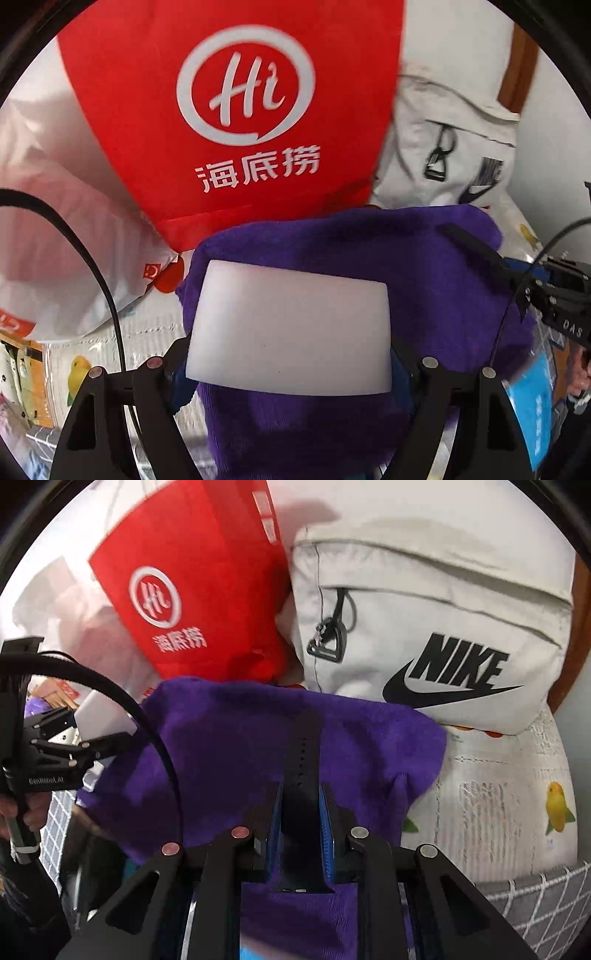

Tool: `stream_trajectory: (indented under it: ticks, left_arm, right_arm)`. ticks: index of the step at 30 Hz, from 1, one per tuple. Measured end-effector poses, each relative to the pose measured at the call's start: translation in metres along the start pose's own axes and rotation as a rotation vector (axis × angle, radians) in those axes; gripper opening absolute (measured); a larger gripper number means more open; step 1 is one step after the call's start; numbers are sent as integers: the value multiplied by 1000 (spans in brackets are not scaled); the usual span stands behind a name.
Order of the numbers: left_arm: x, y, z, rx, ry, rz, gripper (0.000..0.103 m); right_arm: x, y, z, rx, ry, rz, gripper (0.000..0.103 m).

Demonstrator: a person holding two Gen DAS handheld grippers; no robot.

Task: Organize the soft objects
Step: 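Carry strap and sponge onto purple towel and open both grippers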

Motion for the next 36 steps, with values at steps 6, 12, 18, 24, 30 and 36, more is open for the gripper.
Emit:
stream_trajectory:
  ticks: [6, 12, 18, 24, 30, 36]
  left_arm:
    - [-8, 29, -5, -16, -18, -55, 81]
    - [-9, 50, -6, -58, -17, -101, 82]
    - [-8, 61, -4, -72, -12, -119, 82]
    - [-7, 71, -1, -84, -8, -151, 82]
    - [-6, 76, 3, -89, 9, -178, 82]
    - [3, 78, 7, -130, 42, -209, 86]
  right_arm:
    - [4, 25, 8, 2, 5, -56, 20]
    - [6, 39, 18, 11, 6, -94, 20]
    - [7, 50, 16, 1, 7, -119, 20]
    - [11, 57, 17, -9, 3, -152, 20]
    - [8, 68, 18, -14, 0, -165, 20]
    - [7, 67, 17, -42, -4, -166, 45]
Point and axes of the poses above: each gripper's, at about its wrist camera, not at the fingertips, and y roughly the way its jaws point, z to its right, x to its underside, the point moved 8 cm from there along y, roughly the way its jaws point, and after that the axes turned 10 degrees about -y, right-handed, at the moved point
